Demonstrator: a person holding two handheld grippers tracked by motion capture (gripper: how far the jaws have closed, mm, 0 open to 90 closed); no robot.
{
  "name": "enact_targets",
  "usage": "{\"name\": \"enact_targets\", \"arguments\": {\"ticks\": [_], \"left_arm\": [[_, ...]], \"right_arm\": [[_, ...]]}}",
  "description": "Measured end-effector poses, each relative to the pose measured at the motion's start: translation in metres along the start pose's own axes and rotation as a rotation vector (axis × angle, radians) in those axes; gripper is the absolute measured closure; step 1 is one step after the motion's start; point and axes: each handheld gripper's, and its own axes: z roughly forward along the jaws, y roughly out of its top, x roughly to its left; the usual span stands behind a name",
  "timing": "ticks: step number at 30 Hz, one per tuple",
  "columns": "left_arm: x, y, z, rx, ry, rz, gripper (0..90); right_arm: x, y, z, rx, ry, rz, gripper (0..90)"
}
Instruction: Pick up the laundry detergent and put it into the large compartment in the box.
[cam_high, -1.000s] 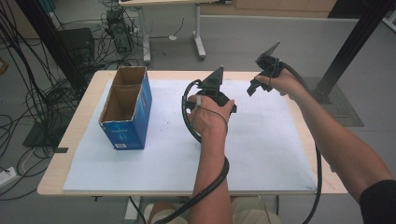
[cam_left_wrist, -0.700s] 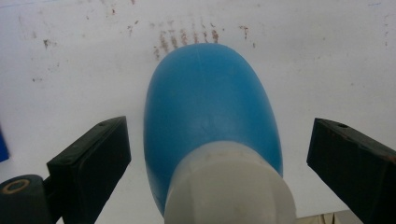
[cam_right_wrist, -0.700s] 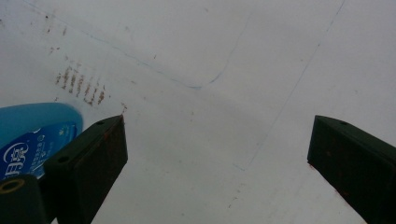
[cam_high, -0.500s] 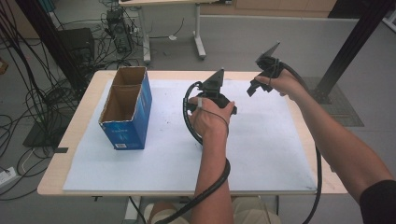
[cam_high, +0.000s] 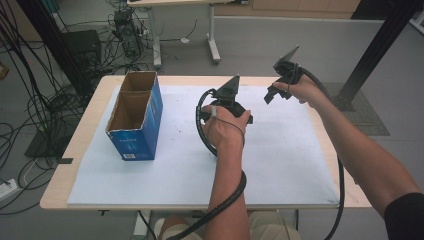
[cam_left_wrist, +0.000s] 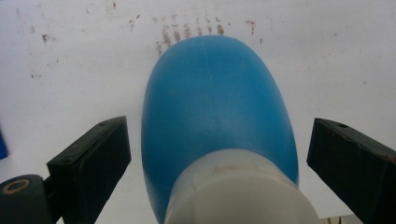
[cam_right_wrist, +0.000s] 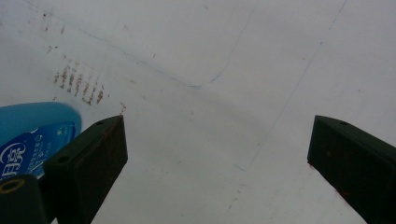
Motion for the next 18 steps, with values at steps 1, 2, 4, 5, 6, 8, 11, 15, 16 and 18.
{"name": "enact_targets", "arguments": {"ticks": [1,2,4,5,6,8,11,15,16,18], "left_arm": [[-0.0001,0.0003,0.0008,0.003,0.0,0.001,6.7],[0.0,0.0003,0.0016,0.004,-0.001,0.0,6.7],[-0.0003,0.0008,0.0024,0.009,0.001,0.002,6.7],[-0.0006,0.0005,0.0026,0.006,0.002,0.002,6.7],[-0.0006,0.0005,0.0026,0.006,0.002,0.002,6.7],[-0.0012,0.0013,0.0034,0.009,0.0,0.003,6.7],[-0.0031,0.0017,0.0045,0.01,0.007,0.002,6.6],[-0.0032,0.0017,0.0051,0.01,0.008,0.001,6.7],[-0.0029,0.0015,0.0049,0.01,0.006,0.002,6.7],[-0.0027,0.0017,0.0049,0.012,0.007,0.004,6.7]], "right_arm": [[0.0,0.0,0.0,0.0,0.0,0.0,4.8],[0.0001,-0.0001,-0.0003,0.0,-0.001,0.002,4.8],[-0.0005,-0.0003,-0.0003,-0.001,0.001,0.001,4.8],[-0.0004,-0.0001,-0.0004,0.001,0.0,0.003,4.8],[-0.0004,-0.0001,-0.0004,0.001,0.0,0.003,4.8],[-0.0008,-0.0003,-0.0008,-0.001,0.0,0.003,4.8],[-0.0011,-0.0004,-0.0011,-0.001,0.0,0.004,4.8],[-0.0021,-0.0008,-0.0008,-0.002,0.002,0.004,4.8],[-0.0022,-0.0009,-0.0009,-0.001,0.001,0.005,4.8],[-0.003,-0.0012,-0.0009,-0.002,0.002,0.004,4.8]]}}
